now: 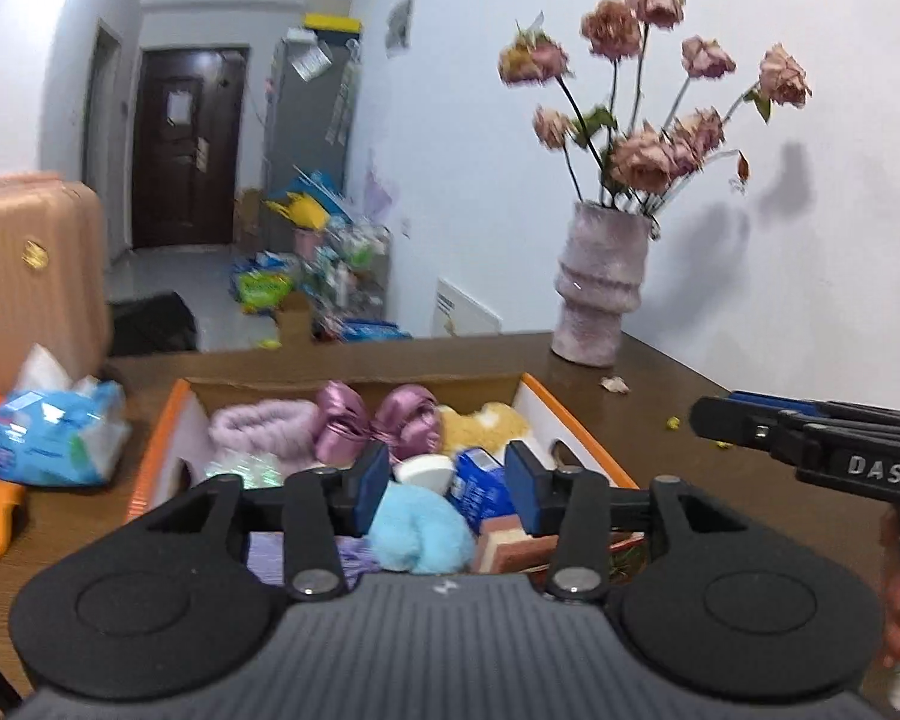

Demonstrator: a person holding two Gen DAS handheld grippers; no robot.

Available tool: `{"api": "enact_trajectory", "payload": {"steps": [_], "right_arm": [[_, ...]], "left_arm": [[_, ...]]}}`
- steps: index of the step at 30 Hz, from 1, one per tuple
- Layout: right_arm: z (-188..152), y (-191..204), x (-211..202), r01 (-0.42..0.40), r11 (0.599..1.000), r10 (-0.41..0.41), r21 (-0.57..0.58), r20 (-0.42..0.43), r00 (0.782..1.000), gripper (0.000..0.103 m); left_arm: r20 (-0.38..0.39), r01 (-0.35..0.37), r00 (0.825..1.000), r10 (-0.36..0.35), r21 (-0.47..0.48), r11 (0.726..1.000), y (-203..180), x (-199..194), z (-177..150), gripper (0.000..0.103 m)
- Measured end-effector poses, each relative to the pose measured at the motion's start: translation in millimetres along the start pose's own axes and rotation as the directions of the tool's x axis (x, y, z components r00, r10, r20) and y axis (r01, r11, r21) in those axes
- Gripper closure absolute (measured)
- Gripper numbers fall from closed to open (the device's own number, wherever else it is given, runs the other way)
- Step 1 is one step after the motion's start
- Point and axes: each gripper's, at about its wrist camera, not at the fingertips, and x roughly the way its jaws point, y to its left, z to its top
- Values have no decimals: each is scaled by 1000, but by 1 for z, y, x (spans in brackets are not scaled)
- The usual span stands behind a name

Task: Organize soft objects

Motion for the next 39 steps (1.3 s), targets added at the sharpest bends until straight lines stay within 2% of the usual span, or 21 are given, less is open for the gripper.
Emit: {"api": "enact_trajectory", "payload": {"steps": [3,4,5,6,7,8,9,10,15,19,26,30,32,34,36,39], "right_arm": [[0,13,-23,-1,1000,1,-26,19,1000,63],[-2,18,-32,2,999,-1,-42,30,1000,62],[-7,24,-42,3,998,0,-63,42,999,59],[-12,29,-51,4,997,1,-79,54,999,50],[-20,35,-63,9,996,-2,-92,78,997,36],[-28,40,-73,17,995,-6,-103,106,994,28],[-36,45,-83,24,993,-8,-117,136,991,14],[-44,50,-95,35,991,-13,-130,167,986,11],[-78,72,-138,61,989,-37,-133,177,984,10],[-99,87,-171,49,992,-30,-113,170,985,8],[-134,112,-227,61,990,-41,-128,154,987,7],[-156,121,-262,61,991,-43,-115,152,987,6],[-166,124,-277,51,994,-37,-94,139,990,6],[-176,129,-288,35,993,-20,-115,132,991,0],[-184,134,-293,66,987,-46,-145,138,989,0],[-190,140,-297,69,989,-51,-133,138,989,0]], "left_arm": [[81,-83,993,81,31,996,-4,-34,-7,36],[118,-119,986,114,33,992,-5,-46,-12,23],[160,-157,976,151,29,987,-7,-60,-19,16],[196,-187,964,178,27,982,-8,-74,-26,14],[221,-213,954,203,23,977,-9,-86,-33,8],[239,-245,942,235,13,969,-10,-98,-42,4],[247,-269,934,260,4,963,-10,-109,-50,4],[253,-289,926,280,-4,957,-11,-121,-58,4],[265,-334,909,322,3,942,-16,-174,-96,0],[247,-332,915,319,14,943,-22,-211,-125,0],[228,-315,922,313,-30,949,-36,-270,-164,0],[243,-307,922,302,-18,951,-48,-303,-184,0],[228,-336,916,329,-8,942,-53,-316,-194,0],[232,-369,907,352,30,929,-60,-327,-204,0],[247,-389,899,362,68,919,-66,-334,-213,0],[218,-384,903,370,24,923,-64,-331,-213,0]]}}
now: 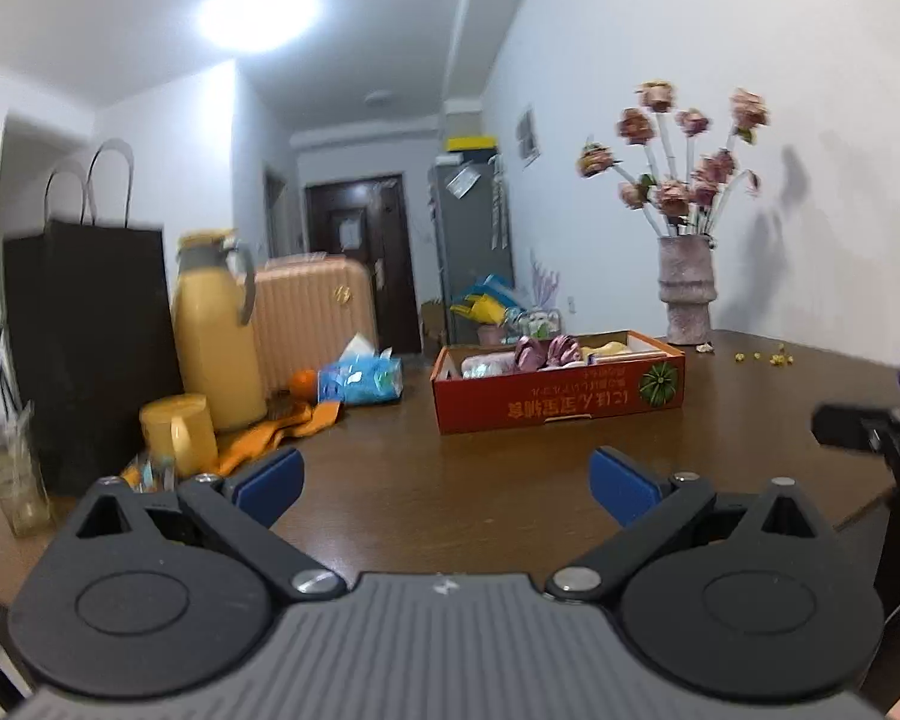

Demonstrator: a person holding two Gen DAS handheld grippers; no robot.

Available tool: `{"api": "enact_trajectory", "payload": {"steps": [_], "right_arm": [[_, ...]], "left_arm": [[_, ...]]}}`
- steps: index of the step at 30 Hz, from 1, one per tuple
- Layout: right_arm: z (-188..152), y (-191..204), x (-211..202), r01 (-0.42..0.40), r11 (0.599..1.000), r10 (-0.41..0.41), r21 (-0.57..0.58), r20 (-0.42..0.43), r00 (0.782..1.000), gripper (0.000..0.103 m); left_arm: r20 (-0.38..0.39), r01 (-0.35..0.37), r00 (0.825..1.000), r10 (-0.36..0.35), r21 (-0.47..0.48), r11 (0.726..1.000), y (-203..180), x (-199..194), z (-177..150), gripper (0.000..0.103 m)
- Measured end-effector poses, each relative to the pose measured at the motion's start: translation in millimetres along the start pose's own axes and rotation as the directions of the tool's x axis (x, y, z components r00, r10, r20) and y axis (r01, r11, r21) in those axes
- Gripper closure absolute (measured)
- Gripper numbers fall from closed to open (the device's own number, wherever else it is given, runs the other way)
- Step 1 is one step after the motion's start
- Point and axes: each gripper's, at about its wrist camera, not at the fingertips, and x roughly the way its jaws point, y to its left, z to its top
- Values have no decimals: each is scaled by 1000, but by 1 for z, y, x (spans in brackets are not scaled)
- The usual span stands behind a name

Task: Organize soft objects

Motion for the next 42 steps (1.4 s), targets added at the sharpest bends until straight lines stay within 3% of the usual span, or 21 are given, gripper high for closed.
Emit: {"api": "enact_trajectory", "payload": {"steps": [2,42], "right_arm": [[1,2,0,-15,1000,15,9,1,1000,0],[2,-6,7,-16,999,16,31,-2,1000,0]], "left_arm": [[-13,11,1000,-12,-39,999,4,3,2,0],[14,19,1000,-18,-28,999,8,2,6,0]]}}
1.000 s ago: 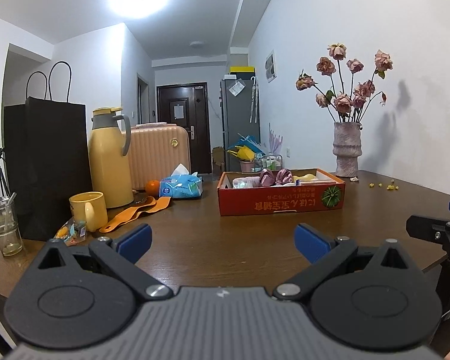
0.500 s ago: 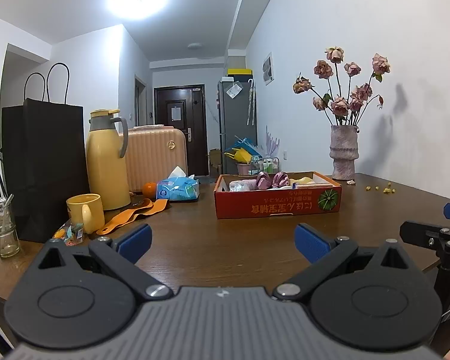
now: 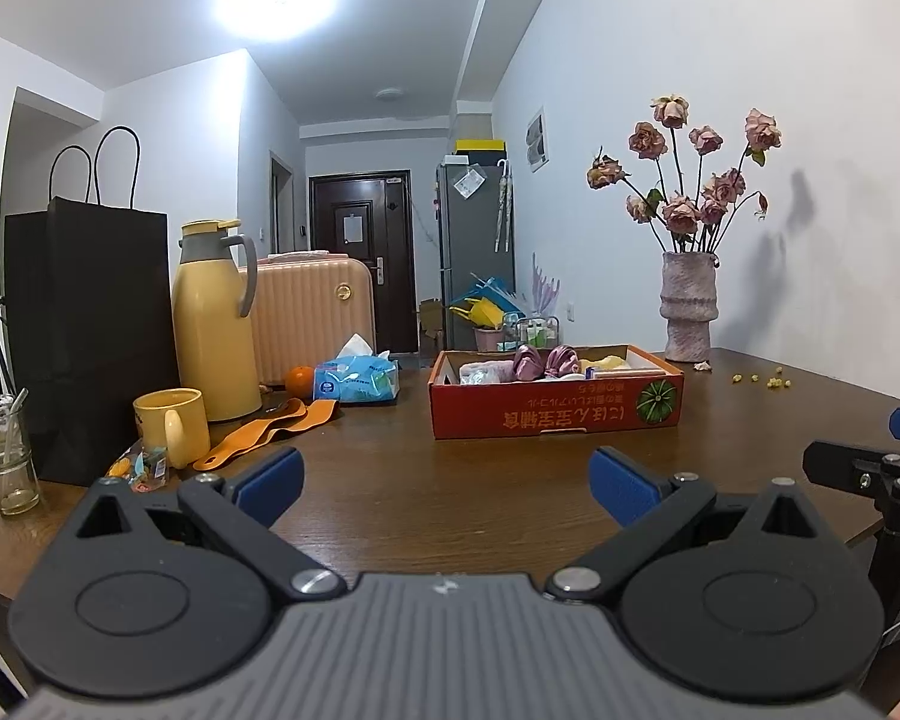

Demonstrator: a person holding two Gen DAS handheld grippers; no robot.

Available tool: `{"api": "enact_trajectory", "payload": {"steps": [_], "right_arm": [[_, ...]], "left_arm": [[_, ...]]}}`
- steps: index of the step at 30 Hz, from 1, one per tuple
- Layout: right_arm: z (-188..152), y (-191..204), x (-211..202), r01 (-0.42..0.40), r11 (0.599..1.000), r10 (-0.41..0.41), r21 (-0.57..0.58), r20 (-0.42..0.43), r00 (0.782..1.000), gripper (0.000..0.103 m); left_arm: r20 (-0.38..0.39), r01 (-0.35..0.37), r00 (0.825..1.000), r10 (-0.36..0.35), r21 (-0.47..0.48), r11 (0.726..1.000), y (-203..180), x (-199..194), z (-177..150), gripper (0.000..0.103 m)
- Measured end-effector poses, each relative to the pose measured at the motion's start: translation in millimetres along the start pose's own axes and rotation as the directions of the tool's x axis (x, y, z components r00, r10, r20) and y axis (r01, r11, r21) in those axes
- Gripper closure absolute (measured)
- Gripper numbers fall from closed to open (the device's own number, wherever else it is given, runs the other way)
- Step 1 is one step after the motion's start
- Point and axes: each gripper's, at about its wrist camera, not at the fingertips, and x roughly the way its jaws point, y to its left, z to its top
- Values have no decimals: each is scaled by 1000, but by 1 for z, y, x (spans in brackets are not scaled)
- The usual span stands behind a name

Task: Organize soft objects

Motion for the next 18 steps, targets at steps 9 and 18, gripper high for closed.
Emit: {"api": "enact_trajectory", "payload": {"steps": [9,18], "right_arm": [[0,-2,-1,2,1000,-2,16,9,1000,0],[-1,-3,-3,2,1000,-3,24,14,1000,0]], "left_arm": [[0,0,1000,0,0,1000,0,0,0,0],[0,2,1000,-2,0,1000,0,0,0,0]]}}
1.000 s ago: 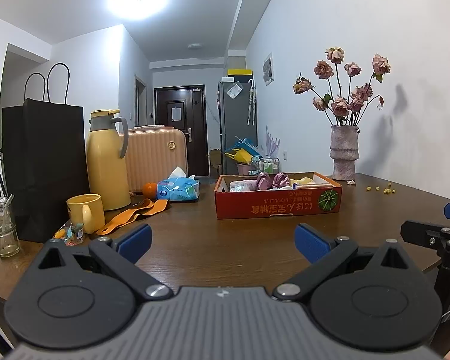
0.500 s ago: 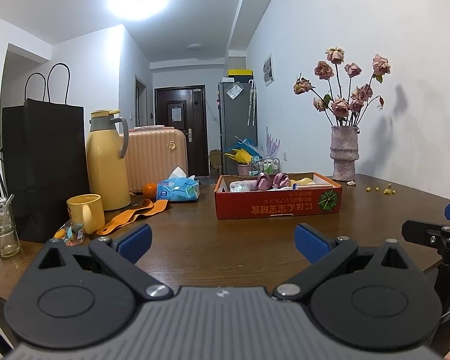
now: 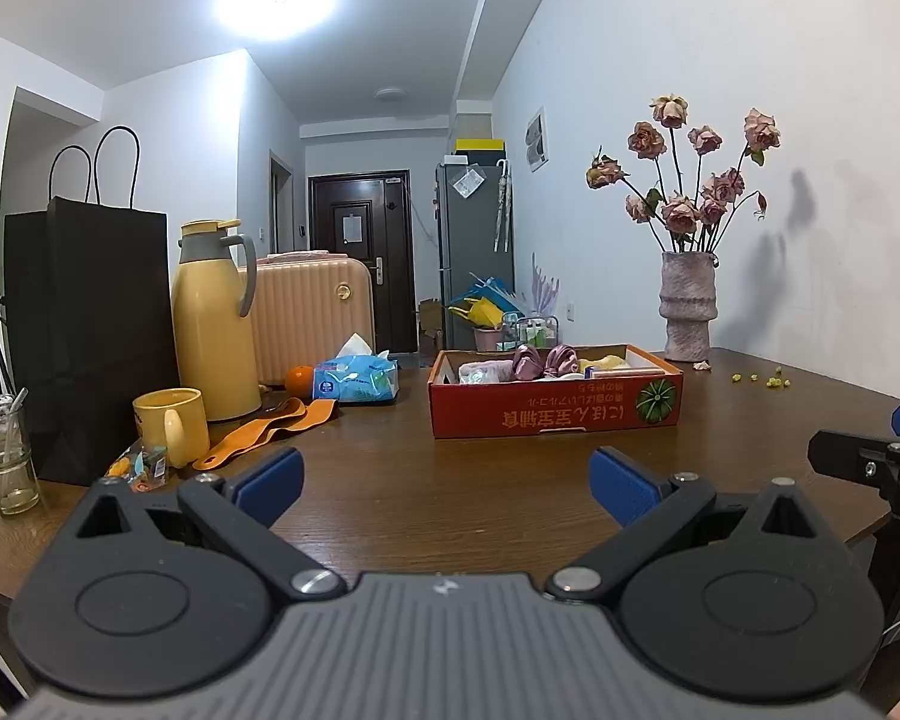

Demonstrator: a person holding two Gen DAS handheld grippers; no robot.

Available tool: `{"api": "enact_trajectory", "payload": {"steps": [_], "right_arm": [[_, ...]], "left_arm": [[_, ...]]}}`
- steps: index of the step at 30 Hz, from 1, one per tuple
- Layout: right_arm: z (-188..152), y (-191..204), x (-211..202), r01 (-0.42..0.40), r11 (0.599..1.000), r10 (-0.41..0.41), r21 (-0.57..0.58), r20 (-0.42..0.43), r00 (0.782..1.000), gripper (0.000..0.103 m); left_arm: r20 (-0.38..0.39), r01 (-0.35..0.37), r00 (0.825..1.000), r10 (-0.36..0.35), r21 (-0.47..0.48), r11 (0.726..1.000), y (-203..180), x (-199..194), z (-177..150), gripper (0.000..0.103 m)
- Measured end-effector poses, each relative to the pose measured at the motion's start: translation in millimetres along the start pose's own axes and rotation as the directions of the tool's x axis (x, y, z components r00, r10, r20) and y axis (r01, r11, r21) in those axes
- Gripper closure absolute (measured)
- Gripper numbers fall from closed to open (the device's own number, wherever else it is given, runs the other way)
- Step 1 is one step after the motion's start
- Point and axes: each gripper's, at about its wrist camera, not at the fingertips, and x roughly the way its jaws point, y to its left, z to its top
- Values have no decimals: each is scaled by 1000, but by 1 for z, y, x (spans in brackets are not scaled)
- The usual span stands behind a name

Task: Organize soft objects

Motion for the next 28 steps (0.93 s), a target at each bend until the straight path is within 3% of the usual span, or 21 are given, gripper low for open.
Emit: {"api": "enact_trajectory", "payload": {"steps": [28], "right_arm": [[0,-2,2,1,1000,-1,8,-11,1000,0]], "left_arm": [[29,23,999,-23,-8,1000,0,-5,-1,0]]}}
